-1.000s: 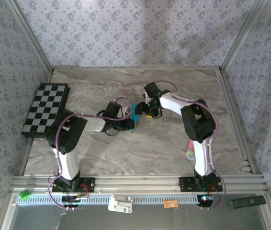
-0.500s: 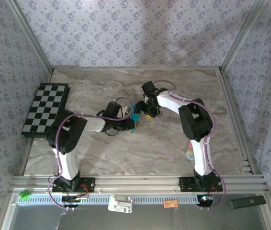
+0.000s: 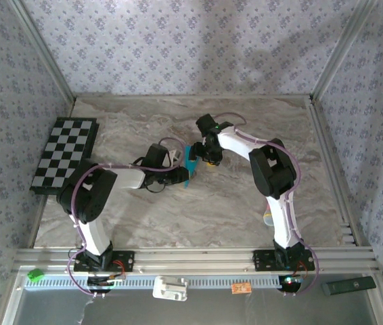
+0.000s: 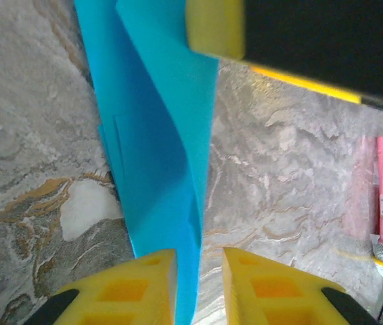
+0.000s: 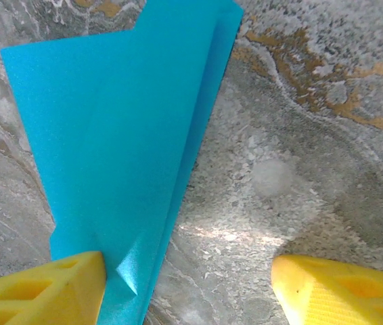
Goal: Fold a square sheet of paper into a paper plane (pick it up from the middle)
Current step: Fold the wing for the fifth time at the center of the table.
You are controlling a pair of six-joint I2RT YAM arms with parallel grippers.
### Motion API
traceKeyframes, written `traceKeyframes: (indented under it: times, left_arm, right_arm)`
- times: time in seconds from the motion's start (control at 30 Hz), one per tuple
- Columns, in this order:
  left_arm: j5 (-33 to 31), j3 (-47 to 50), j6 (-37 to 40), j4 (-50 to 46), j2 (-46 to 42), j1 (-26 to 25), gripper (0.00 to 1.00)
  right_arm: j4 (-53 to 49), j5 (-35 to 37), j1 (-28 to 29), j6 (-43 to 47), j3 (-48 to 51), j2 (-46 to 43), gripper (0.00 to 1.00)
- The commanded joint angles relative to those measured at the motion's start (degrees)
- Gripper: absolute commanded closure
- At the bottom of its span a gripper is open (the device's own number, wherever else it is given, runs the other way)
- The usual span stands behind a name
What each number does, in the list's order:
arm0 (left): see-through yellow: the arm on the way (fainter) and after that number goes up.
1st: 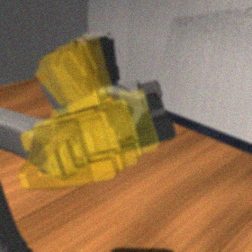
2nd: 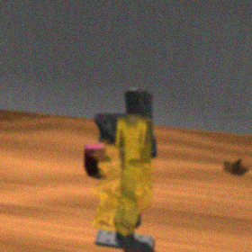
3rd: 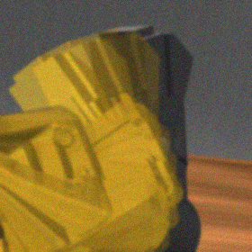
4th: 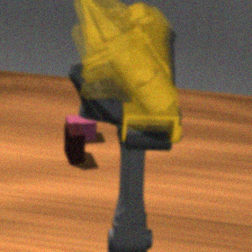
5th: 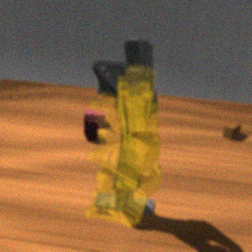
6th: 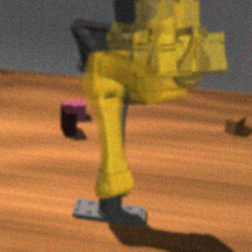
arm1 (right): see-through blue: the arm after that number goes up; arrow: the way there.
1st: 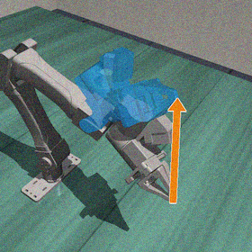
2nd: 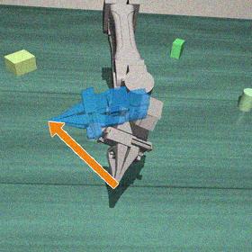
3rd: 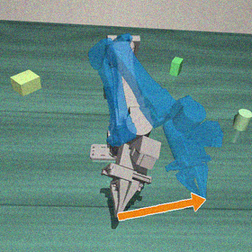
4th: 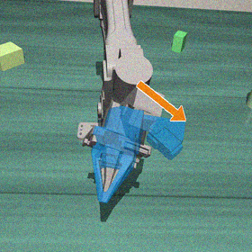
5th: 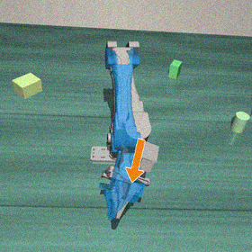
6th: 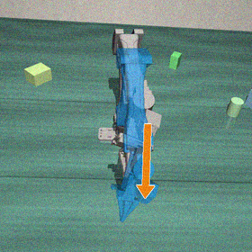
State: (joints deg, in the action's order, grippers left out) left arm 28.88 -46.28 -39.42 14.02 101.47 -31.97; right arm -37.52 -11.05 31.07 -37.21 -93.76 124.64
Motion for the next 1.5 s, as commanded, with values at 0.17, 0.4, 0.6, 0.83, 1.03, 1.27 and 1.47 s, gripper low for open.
traceKeyframes:
  times: [0.17,0.4,0.6,0.83,1.03,1.27,1.47]
  left_arm:
    - [-4.6,-0.3,-3.2,2.0,-2.3,-1.0,0.66]
    - [-6.5,-1.3,-2.5,1.1,0.0,-1.8,0.63]
    - [-6.6,-2.5,-1.5,0.4,1.1,-2.3,0.7]
    - [-7.9,-3.1,0.0,-0.5,2.8,-2.3,0.69]
    - [-9.3,-1.9,0.3,-1.2,3.5,-2.3,0.76]
    - [-5.9,-0.1,-2.5,0.8,4.5,-0.2,0.82]
    - [1.6,-1.8,-6.2,1.9,7.3,2.1,0.9]
  right_arm:
    - [-3.8,2.7,0.2,-3.4,3.1,7.4,0.28]
    - [-3.7,1.2,0.1,-5.4,3.6,7.2,0.28]
    - [-3.8,0.7,0.0,-5.9,3.7,7.1,0.28]
    - [-4.1,0.4,-0.1,-6.3,3.6,7.3,0.28]
    - [-5.2,1.2,0.0,-6.8,3.1,7.8,0.28]
    - [-5.7,1.2,-0.1,-7.2,2.9,7.9,0.27]
    - [-5.7,0.5,-0.1,-6.2,2.6,7.6,0.27]
